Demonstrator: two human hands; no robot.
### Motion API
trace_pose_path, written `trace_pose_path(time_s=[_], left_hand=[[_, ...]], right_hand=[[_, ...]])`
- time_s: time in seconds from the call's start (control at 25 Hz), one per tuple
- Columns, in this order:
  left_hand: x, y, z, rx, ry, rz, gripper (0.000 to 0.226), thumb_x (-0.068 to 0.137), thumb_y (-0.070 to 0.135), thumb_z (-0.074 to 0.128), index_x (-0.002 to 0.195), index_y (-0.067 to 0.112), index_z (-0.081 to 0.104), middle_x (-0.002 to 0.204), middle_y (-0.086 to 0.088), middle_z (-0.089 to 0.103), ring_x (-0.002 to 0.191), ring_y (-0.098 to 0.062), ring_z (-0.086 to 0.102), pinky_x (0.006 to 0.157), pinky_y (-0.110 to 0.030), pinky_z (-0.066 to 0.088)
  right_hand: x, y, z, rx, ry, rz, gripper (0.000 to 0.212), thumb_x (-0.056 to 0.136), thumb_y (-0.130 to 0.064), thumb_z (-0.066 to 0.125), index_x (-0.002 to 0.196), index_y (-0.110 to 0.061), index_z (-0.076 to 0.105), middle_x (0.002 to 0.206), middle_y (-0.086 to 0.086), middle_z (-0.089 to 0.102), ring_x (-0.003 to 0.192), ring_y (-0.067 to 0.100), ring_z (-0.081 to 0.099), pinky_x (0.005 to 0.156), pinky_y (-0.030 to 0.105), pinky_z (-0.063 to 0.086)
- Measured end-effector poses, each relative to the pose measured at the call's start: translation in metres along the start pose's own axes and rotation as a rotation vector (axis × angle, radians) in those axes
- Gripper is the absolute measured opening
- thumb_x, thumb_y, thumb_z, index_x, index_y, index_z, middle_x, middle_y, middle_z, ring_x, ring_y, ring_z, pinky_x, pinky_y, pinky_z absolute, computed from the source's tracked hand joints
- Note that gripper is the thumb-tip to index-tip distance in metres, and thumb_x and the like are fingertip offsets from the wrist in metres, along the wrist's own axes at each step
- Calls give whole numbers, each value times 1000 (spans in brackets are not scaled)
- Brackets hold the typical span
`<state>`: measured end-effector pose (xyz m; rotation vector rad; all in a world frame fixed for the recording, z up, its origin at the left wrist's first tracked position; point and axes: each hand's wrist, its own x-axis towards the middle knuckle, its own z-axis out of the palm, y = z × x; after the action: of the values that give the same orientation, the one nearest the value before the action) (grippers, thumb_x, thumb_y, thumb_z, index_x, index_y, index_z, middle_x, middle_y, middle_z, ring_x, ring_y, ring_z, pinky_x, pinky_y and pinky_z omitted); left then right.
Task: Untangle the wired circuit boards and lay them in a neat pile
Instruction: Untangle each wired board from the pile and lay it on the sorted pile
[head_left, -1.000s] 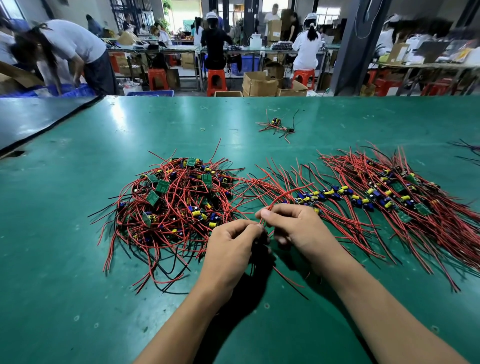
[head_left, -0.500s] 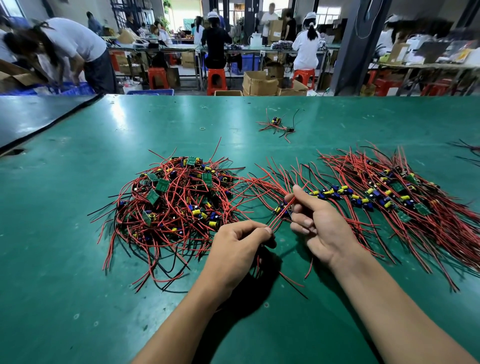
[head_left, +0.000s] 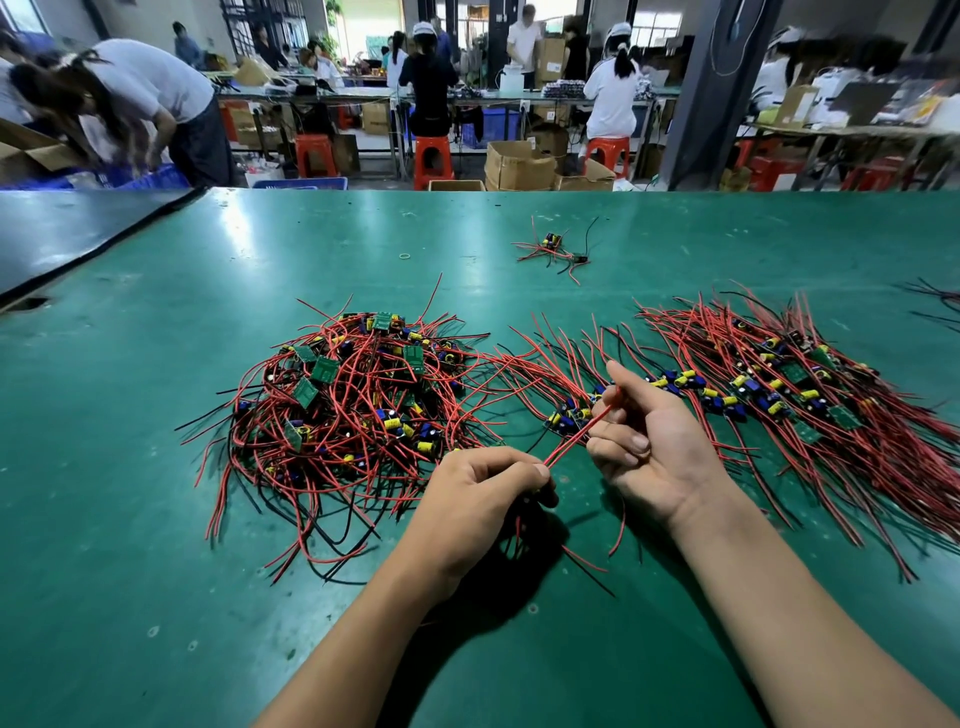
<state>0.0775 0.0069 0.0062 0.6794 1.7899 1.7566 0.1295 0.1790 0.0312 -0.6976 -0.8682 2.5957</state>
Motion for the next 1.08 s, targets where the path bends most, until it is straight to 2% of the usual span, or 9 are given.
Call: trace_pose_path(time_s=[0.24,0.32,0.48,0.56,0.64,0.76,0.92,1.0,1.08], left_hand=[[0,0,-1,37,-4,-1,18,86,12,65,71,14,76,69,-3,72,66,-18,58,67,-31,45],[0,-1,-1,17,13,-4,18,87,9,64,72,11,75,72,-6,73,67,-19,60,68,-33,46],[1,-2,0,-38,46,-9,21,92,8,59,75,7,71,78,-13,73,63,-24,64,64,-32,49],[2,-3,0,-95,67,-16,21,95,7,57,78,4,70,75,-12,71,56,-22,65,53,-26,52],[2,-3,0,-138,92,-14,20,96,6,56,81,0,69,70,-12,67,53,-22,63,49,-26,53],[2,-3,0,-154,83,-15,19,94,6,58,84,3,74,71,-12,68,58,-23,62,53,-30,56],[2,-3,0,-28,54,9,17,91,9,62,80,9,75,77,-18,72,71,-39,67,70,-39,49],[0,-3,0,33,25,12,17,90,11,63,78,9,75,73,-16,71,66,-31,65,67,-34,45],[-1,-2,0,57,-18,7,17,90,11,64,76,10,75,67,-8,67,63,-20,57,62,-29,45]], right_hand=[[0,0,0,114,13,19,30,91,-23,59,64,-11,54,56,-5,35,29,4,26,28,16,21],[0,4,0,54,-14,3,34,96,-30,57,68,-10,57,55,-6,36,30,3,27,28,16,22],[-2,21,-1,-529,-61,-318,51,89,-56,56,83,-8,72,59,-5,49,39,7,36,38,18,28],[-4,33,-1,-865,-168,-392,44,89,-54,62,86,-12,75,62,-4,60,43,10,50,41,17,38],[-6,41,-1,-997,-272,-335,31,94,-41,66,89,-11,74,67,3,70,49,16,63,44,21,47],[-5,39,-5,-1042,-250,-337,30,95,-38,65,86,-10,75,66,7,71,50,16,64,48,22,47],[5,32,-10,-920,-103,-389,32,96,-39,63,81,-14,76,53,0,44,41,10,37,42,19,28],[10,25,-13,-730,-27,-400,32,97,-32,63,77,-10,74,54,-1,39,42,9,31,40,21,25],[12,17,-14,-585,38,-431,31,99,-26,61,75,-9,72,55,-3,49,40,7,32,39,19,26]])
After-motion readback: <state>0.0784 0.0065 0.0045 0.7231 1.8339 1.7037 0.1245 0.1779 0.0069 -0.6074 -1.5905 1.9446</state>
